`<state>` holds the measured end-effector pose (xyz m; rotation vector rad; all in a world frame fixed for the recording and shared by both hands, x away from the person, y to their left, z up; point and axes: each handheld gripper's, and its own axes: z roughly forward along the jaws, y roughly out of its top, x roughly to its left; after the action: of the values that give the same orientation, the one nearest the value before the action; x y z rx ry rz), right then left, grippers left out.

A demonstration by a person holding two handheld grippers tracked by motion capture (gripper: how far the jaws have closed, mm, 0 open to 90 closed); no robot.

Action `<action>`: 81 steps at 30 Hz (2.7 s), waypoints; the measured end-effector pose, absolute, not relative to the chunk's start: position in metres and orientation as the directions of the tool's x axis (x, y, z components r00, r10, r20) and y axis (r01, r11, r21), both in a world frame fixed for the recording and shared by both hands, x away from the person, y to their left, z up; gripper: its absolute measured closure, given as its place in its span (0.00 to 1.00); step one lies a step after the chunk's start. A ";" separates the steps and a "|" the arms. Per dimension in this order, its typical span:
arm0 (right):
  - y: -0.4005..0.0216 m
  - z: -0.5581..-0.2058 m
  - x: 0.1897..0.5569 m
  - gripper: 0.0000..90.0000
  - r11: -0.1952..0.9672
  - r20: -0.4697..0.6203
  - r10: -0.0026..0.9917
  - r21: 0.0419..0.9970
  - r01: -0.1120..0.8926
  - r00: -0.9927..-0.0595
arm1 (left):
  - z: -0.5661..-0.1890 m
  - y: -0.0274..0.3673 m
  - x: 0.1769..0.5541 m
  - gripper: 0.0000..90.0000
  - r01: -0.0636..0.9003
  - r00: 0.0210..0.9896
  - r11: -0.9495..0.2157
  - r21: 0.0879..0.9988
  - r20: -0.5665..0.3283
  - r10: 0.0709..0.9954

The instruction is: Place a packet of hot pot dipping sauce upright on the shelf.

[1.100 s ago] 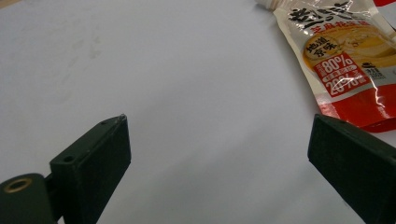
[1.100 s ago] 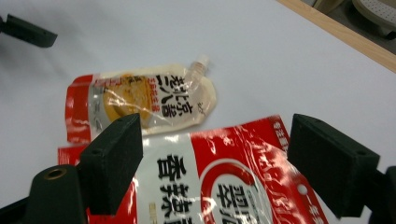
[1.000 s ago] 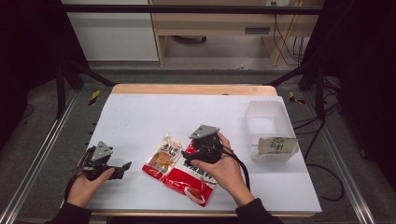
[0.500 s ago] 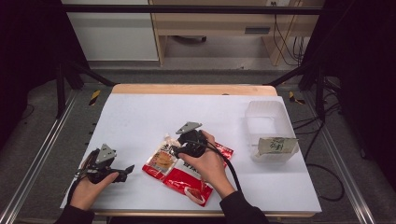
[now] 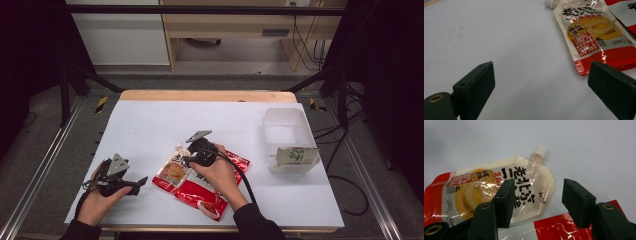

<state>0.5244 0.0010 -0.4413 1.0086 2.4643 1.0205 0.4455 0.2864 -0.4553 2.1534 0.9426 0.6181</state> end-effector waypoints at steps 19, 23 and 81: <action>0.000 -0.458 0.538 0.51 0.508 0.051 0.706 0.658 0.555 -0.707 | -0.456 0.286 0.447 0.08 0.444 0.628 -0.504 0.741 0.144 0.765; 0.000 -0.464 0.544 0.51 0.504 0.059 0.702 0.662 0.554 -0.710 | -0.457 0.286 0.447 0.08 0.445 0.630 -0.504 0.740 0.142 0.764; 0.049 -0.367 0.493 1.00 0.578 -0.093 0.365 0.803 0.147 -0.926 | -0.383 0.301 0.456 0.15 0.305 0.724 -0.525 0.795 0.164 0.670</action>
<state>0.4934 0.0486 -0.3666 0.4242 2.5626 1.2697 0.4558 0.3010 -0.3833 2.1369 0.7355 0.5899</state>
